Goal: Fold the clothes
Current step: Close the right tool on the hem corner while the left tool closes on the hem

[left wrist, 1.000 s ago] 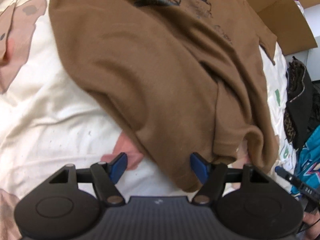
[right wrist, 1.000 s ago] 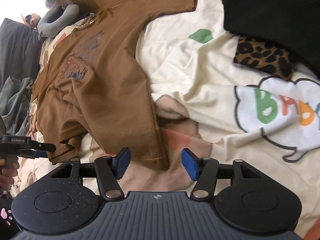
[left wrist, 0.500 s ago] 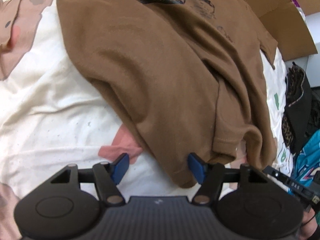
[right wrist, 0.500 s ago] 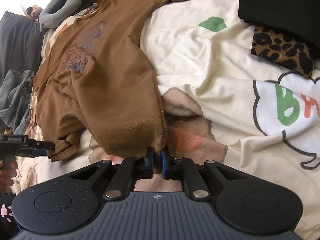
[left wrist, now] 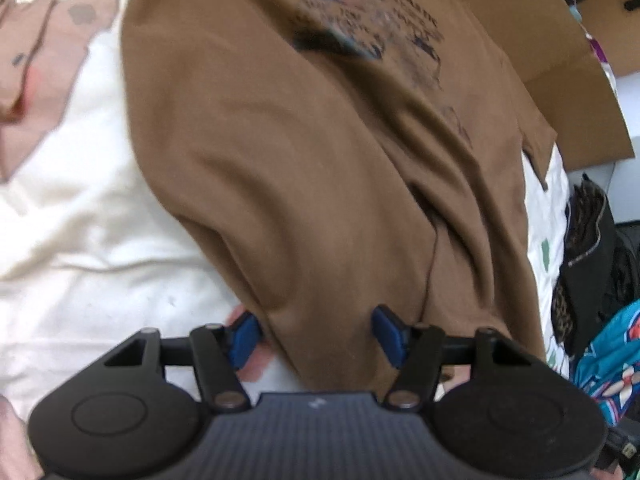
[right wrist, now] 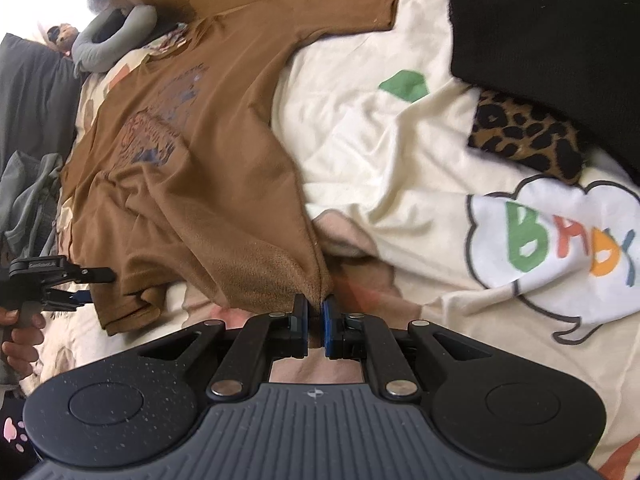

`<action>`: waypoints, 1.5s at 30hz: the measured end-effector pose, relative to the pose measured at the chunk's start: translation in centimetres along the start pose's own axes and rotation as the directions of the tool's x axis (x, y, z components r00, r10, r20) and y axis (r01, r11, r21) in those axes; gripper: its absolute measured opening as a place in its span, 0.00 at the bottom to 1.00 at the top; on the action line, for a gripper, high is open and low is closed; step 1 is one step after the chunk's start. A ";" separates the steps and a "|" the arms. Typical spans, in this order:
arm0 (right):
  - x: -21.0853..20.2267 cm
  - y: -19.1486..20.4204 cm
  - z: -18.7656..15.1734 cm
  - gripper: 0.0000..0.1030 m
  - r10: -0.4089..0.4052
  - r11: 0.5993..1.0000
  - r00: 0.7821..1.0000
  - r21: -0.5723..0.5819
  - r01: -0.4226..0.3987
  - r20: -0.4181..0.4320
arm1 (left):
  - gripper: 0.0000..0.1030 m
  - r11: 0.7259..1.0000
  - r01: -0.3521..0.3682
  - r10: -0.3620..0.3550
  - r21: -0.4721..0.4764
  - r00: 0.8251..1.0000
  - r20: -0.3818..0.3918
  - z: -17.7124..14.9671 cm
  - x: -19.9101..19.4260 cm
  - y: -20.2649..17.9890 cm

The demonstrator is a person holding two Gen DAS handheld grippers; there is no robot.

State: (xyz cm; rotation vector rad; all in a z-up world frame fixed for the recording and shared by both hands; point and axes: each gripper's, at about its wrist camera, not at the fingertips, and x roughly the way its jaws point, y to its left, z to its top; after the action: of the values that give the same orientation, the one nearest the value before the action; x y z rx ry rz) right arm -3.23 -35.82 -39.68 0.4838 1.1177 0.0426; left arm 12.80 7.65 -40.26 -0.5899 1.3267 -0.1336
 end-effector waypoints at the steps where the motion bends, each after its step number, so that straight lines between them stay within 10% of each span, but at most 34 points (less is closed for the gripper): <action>1: 0.0 -0.1 0.0 0.05 -0.005 1.000 1.000 0.005 0.005 0.004 | 0.62 1.000 0.001 -0.001 -0.004 1.000 0.010 0.2 -0.4 0.2; 14: 1.6 -0.7 -0.1 0.05 -0.051 0.998 0.999 0.048 0.050 0.018 | 0.47 0.977 -0.080 0.096 -0.198 0.993 0.073 1.0 -2.5 4.3; 30: 1.2 -0.1 0.3 0.05 -0.068 0.998 0.998 0.015 0.068 0.002 | 0.43 0.958 0.009 0.010 -0.285 0.998 0.065 2.3 0.9 2.7; 36: 1.5 0.1 0.0 0.05 -0.071 0.997 0.997 0.008 0.071 -0.011 | 0.07 0.952 -0.037 0.049 -0.303 0.998 0.031 3.1 1.8 1.5; 45: 0.4 0.2 0.6 0.05 -0.076 0.997 0.997 -0.011 0.076 0.007 | 0.03 0.976 -0.072 0.083 -0.207 0.995 0.046 3.4 -2.4 1.4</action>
State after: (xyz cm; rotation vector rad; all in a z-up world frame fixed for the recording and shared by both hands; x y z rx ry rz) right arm -2.45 -35.74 -39.69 0.4313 1.1280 -0.0192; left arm 15.06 10.97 -38.44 -0.7100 1.3175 0.0848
